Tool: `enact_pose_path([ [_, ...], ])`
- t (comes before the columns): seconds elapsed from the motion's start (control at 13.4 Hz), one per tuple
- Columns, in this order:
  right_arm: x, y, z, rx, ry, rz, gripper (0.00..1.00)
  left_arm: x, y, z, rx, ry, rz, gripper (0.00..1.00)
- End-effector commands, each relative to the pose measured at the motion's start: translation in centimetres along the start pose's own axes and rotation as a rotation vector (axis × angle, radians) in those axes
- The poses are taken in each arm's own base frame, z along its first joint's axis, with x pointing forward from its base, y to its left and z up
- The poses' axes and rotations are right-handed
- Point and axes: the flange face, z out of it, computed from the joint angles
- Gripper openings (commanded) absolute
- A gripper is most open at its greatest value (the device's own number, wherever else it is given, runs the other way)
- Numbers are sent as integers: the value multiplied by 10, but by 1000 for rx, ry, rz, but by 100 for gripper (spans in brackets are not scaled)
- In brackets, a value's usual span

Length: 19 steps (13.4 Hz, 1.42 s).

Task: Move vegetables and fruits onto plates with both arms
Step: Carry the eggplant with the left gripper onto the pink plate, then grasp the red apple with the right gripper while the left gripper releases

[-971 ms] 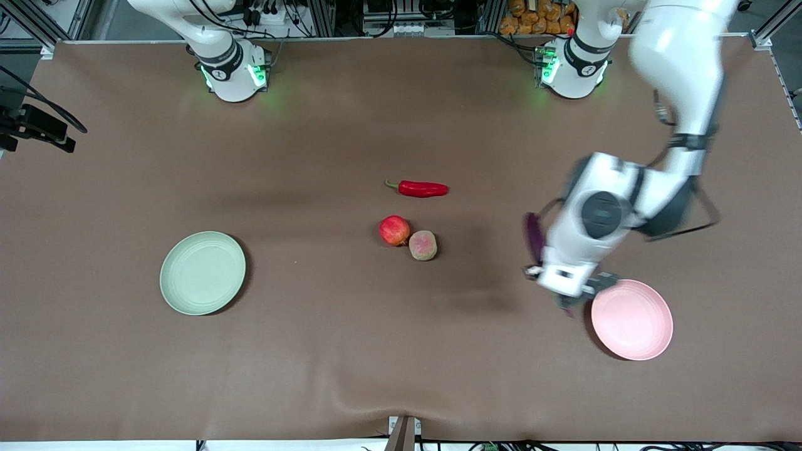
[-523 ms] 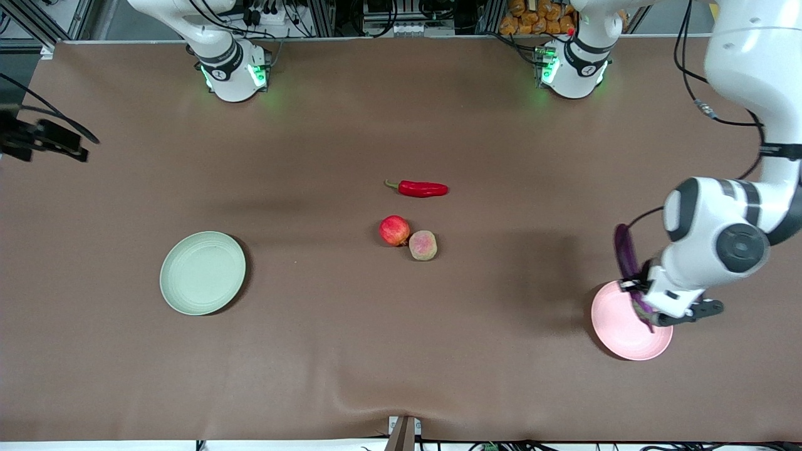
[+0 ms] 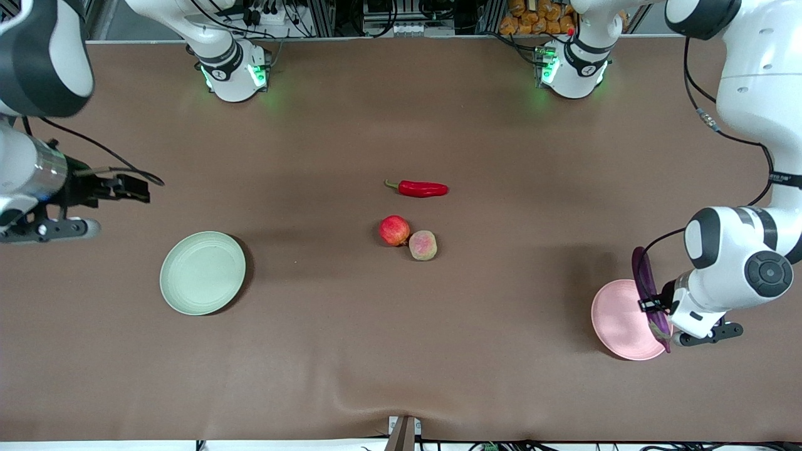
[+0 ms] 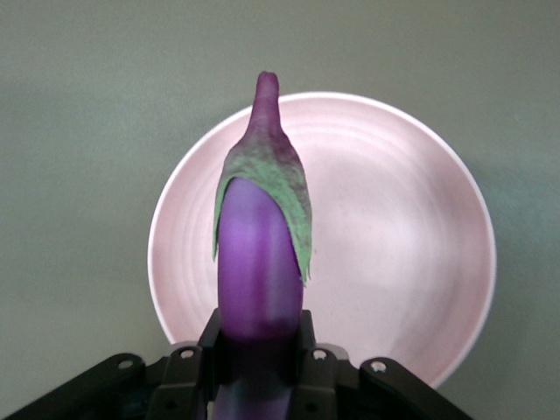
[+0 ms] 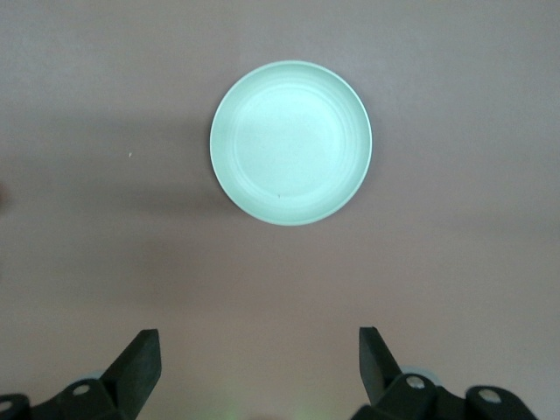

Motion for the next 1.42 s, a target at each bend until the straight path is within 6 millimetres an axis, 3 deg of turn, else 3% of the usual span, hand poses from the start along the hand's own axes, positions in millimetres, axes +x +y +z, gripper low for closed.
enact_pose_path([
  [0.0, 30, -52, 18, -20, 36, -72, 100, 9, -2, 14, 0, 19, -9, 0],
  [0.07, 39, -66, 26, 5, 55, -63, 100, 8, -2, 21, -1, 11, -7, 9],
  [0.22, 47, -101, 42, 66, 46, 40, 100, 9, -1, 25, -6, 19, -7, 74],
  [0.3, 47, -128, 48, 69, 40, 92, 100, 10, -1, 19, -5, 27, -10, 100],
  [0.52, 44, -212, 68, 60, 57, 142, 100, 8, 2, 5, -6, 26, -30, 100],
  [0.67, 42, -279, 96, 95, 69, 140, 100, -5, 21, -27, 18, -37, -69, 100],
  [0.82, 38, -337, 124, 106, 99, 129, 100, -38, 66, -68, 38, -114, -146, 100],
  [1.05, 24, -423, 188, 111, 140, 157, 100, -91, 108, -83, 66, -142, -259, 100],
  [1.2, 16, -451, 224, 105, 163, 148, 100, -120, 125, -81, 82, -150, -299, 100],
  [1.34, 9, -456, 249, 108, 178, 151, 100, -148, 145, -74, 82, -132, -393, 100],
])
